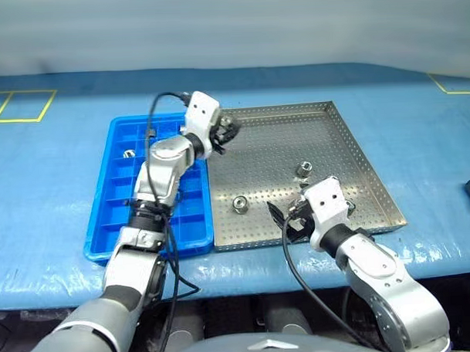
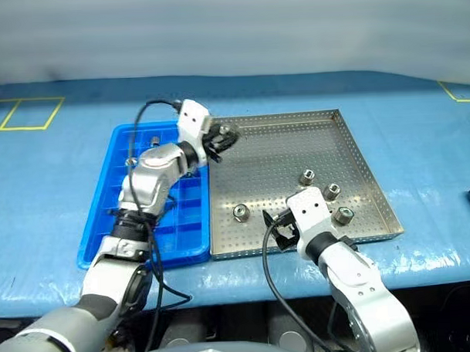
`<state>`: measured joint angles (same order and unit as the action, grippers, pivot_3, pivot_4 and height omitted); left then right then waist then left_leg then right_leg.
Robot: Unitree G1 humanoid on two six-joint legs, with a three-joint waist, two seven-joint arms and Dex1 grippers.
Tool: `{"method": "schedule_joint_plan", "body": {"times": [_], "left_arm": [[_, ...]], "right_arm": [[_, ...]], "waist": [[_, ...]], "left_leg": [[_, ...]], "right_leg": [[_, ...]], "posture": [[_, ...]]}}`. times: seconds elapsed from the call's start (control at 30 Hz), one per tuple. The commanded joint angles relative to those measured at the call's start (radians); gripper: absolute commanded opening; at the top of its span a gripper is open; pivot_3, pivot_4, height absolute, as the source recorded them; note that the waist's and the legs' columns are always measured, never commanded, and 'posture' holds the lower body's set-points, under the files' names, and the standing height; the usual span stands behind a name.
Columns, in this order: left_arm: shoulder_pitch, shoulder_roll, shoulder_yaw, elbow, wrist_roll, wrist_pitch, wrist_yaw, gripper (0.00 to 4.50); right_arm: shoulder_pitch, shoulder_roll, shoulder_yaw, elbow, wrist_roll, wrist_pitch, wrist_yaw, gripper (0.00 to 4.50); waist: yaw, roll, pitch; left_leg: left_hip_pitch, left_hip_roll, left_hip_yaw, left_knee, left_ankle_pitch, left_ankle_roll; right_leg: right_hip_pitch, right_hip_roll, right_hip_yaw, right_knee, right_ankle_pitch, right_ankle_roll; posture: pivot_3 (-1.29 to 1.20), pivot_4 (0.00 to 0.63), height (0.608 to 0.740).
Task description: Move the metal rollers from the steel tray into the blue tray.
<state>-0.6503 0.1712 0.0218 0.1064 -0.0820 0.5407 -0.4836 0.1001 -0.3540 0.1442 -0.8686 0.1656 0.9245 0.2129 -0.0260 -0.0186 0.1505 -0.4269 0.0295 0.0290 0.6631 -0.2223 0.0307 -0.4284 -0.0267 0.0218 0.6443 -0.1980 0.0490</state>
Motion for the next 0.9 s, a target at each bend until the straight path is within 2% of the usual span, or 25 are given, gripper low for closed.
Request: {"method": "schedule_joint_plan", "body": {"times": [0.03,0.2,0.37,0.6,0.9], "left_arm": [[0.083,0.031,0.052,-0.218,-0.001,0.071,0.084,1.85],[0.263,0.072,0.103,-0.450,0.032,0.162,0.202,1.85],[0.374,0.061,0.121,-0.531,0.086,0.232,0.330,1.85],[0.447,0.027,0.099,-0.526,0.109,0.264,0.397,1.85],[0.389,0.038,0.086,-0.389,0.110,0.215,0.405,1.85]], "right_arm": [[-0.043,-0.012,0.020,0.002,0.013,-0.004,0.027,4.50],[-0.134,-0.010,0.080,0.082,0.027,-0.029,0.079,4.50],[-0.207,-0.009,0.135,0.146,0.034,-0.052,0.128,4.50],[-0.240,-0.006,0.161,0.178,0.038,-0.069,0.150,4.50],[-0.196,-0.002,0.142,0.144,0.033,-0.055,0.119,4.50]], "waist": [[0.015,0.000,0.000],[0.057,-0.001,0.000],[0.105,-0.001,0.000],[0.144,-0.002,0.000],[0.160,-0.002,0.000]], "left_leg": [[0.000,0.000,-0.001,0.000,0.000,0.000],[0.000,0.000,-0.001,0.002,0.000,-0.001],[-0.001,-0.001,-0.003,0.002,0.001,0.000],[-0.003,-0.001,-0.005,0.002,0.001,0.000],[-0.004,-0.001,-0.006,0.002,0.001,-0.001]], "right_leg": [[0.000,0.000,-0.001,0.000,0.000,0.000],[0.001,-0.001,-0.001,0.000,-0.001,-0.002],[0.002,-0.002,-0.003,-0.001,-0.002,-0.002],[0.001,-0.003,-0.006,-0.002,-0.002,-0.003],[0.001,-0.003,-0.007,-0.002,-0.003,-0.006]], "posture": [[0.13,0.150,0.740],[0.21,0.150,0.740],[0.28,0.150,0.740],[0.32,0.150,0.740],[0.27,0.150,0.740]]}}
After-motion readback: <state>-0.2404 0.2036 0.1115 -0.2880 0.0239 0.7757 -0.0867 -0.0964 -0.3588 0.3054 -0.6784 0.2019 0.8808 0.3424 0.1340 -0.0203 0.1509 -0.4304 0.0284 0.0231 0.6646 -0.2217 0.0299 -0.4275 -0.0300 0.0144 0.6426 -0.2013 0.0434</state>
